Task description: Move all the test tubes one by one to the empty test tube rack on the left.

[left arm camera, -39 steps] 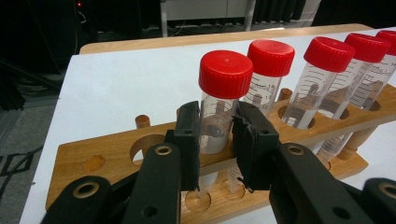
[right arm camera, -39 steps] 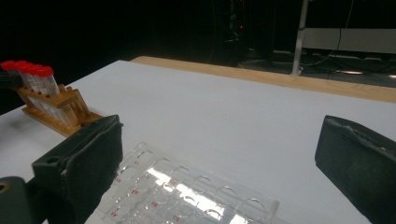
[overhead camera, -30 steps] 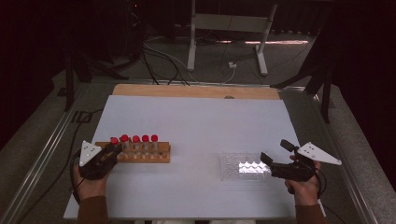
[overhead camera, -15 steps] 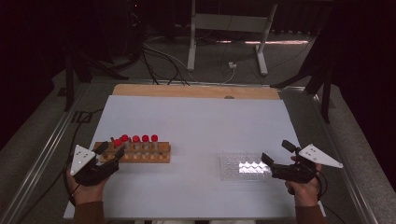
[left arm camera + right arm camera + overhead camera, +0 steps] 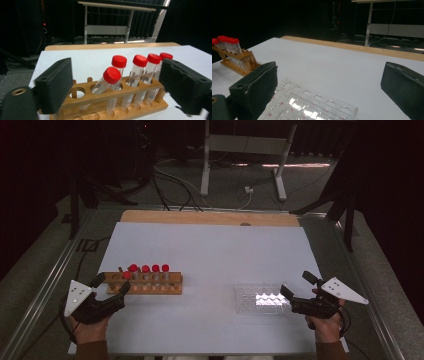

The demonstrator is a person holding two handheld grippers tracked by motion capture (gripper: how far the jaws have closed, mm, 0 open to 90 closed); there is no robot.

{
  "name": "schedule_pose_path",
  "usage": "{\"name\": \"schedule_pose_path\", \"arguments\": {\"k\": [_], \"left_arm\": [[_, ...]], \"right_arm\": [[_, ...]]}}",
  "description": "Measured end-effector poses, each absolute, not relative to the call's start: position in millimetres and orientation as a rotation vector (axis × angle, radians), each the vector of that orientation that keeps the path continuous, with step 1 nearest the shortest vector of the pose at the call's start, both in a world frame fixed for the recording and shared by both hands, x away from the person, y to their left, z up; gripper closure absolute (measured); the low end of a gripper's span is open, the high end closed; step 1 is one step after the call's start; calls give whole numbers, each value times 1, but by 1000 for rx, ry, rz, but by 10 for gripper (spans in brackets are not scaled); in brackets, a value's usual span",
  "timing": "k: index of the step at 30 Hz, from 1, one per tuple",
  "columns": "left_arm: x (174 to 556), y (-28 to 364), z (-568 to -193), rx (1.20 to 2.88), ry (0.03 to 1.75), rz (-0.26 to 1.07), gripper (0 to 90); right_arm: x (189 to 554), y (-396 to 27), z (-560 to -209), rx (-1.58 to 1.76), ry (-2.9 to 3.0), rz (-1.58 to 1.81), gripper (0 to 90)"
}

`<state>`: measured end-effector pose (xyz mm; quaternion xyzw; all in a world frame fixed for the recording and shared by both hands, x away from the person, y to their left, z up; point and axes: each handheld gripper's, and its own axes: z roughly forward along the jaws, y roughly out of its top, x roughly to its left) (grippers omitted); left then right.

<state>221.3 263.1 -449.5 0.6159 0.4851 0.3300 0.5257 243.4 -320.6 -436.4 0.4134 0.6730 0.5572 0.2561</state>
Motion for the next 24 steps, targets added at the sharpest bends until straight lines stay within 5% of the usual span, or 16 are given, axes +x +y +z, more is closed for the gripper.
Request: {"name": "schedule_pose_path", "arguments": {"k": [6, 16, 24], "left_arm": [[217, 262, -447, 1474, 1143, 797, 63], [240, 251, -460, 1686, 1164, 859, 422], [257, 242, -467, 1744, 1196, 895, 584]], "right_arm": [[242, -321, -439, 1123, 1824, 1516, 6], [242, -322, -439, 1123, 1815, 1520, 6], [241, -321, -439, 1123, 1819, 1516, 6]]}}
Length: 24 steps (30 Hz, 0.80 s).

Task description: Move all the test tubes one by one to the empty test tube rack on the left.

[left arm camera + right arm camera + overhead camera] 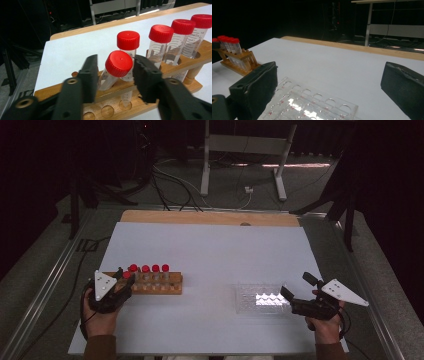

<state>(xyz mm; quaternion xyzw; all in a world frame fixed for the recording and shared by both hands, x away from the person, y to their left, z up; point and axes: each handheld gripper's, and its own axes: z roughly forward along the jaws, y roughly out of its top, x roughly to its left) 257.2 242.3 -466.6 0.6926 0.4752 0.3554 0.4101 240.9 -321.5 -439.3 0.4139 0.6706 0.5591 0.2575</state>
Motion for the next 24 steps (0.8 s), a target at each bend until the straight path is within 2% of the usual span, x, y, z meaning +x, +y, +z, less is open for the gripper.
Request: {"name": "schedule_pose_path", "arguments": {"k": [5, 12, 24], "left_arm": [[256, 248, -459, 1699, 1199, 885, 697], [261, 258, -448, 1663, 1254, 805, 704], [273, 261, -443, 1705, 1360, 676, 709]], "right_arm": [[239, -323, -439, 1126, 1814, 1515, 6], [239, -323, -440, 1131, 1816, 1514, 6], [241, -321, -442, 1134, 1828, 1506, 6]]}}
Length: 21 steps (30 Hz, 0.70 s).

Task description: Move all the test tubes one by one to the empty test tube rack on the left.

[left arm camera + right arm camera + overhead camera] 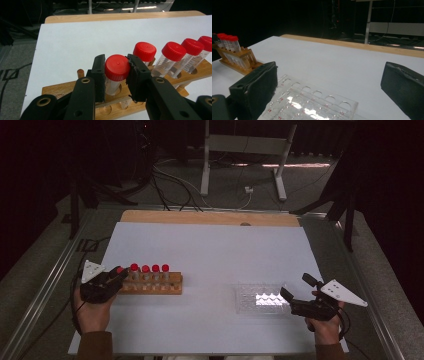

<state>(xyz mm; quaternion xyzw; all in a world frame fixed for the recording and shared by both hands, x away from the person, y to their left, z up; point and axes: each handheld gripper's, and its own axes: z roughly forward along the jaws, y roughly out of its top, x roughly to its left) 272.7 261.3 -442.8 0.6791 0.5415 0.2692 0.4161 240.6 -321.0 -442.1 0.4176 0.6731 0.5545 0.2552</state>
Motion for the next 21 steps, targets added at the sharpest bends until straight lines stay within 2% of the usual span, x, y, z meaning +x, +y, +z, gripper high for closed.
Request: {"name": "schedule_pose_path", "arguments": {"k": [5, 9, 17, 21], "left_arm": [[274, 261, -444, 1708, 1349, 673, 695], [271, 260, -443, 1690, 1316, 685, 532], [255, 251, -436, 1662, 1245, 741, 369], [240, 249, -432, 1594, 1206, 764, 280]], "right_arm": [[241, -321, -442, 1134, 1829, 1505, 6], [240, -321, -442, 1131, 1831, 1506, 6], [240, -324, -441, 1131, 1821, 1510, 6], [240, -324, -441, 1130, 1819, 1514, 6]]}}
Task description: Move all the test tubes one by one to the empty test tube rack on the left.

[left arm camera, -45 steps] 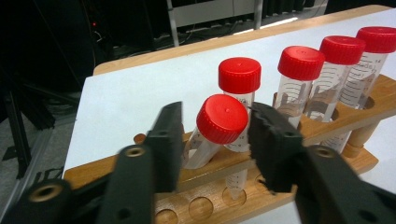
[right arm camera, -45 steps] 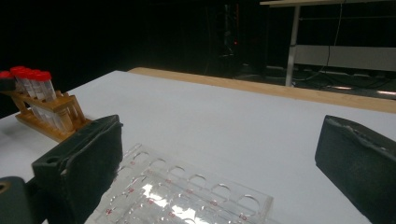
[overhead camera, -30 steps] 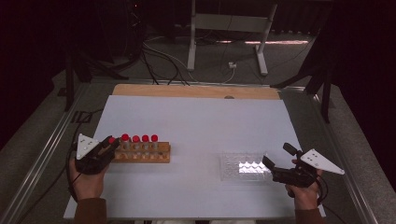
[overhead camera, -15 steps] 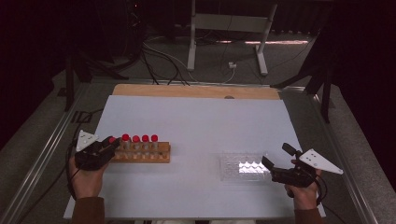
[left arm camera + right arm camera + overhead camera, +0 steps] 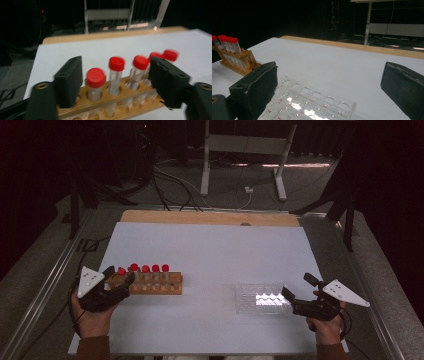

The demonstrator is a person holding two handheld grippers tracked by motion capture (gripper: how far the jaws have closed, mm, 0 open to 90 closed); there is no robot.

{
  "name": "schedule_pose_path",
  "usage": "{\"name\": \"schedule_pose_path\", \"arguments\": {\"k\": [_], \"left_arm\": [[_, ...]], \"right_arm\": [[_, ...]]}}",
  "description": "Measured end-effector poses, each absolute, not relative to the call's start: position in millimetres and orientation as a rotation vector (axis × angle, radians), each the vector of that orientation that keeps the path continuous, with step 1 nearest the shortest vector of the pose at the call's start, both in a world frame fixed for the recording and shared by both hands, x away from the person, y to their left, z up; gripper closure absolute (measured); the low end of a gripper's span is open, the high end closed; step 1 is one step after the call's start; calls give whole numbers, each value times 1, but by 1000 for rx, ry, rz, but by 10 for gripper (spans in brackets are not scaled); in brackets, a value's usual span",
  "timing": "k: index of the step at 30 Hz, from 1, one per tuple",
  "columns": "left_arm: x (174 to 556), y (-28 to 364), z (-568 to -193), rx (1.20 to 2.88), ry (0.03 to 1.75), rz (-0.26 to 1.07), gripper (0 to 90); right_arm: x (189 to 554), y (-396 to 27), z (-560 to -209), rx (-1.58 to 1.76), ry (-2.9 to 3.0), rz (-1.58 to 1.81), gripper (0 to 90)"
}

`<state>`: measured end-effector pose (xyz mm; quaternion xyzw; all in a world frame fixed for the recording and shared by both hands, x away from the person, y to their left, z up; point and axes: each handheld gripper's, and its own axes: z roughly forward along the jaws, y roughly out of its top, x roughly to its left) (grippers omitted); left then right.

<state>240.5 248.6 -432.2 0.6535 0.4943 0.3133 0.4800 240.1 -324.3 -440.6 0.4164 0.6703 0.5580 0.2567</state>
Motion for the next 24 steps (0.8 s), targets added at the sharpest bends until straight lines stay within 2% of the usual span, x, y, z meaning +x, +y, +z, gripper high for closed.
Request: {"name": "schedule_pose_path", "arguments": {"k": [3, 12, 24], "left_arm": [[233, 247, -434, 1549, 1182, 789, 195], [221, 247, -436, 1465, 1118, 849, 29], [223, 248, -446, 1514, 1131, 838, 15]], "right_arm": [[240, -324, -441, 1133, 1820, 1512, 6], [239, -322, -442, 1120, 1799, 1513, 6], [239, -319, -442, 1100, 1789, 1494, 6]]}}
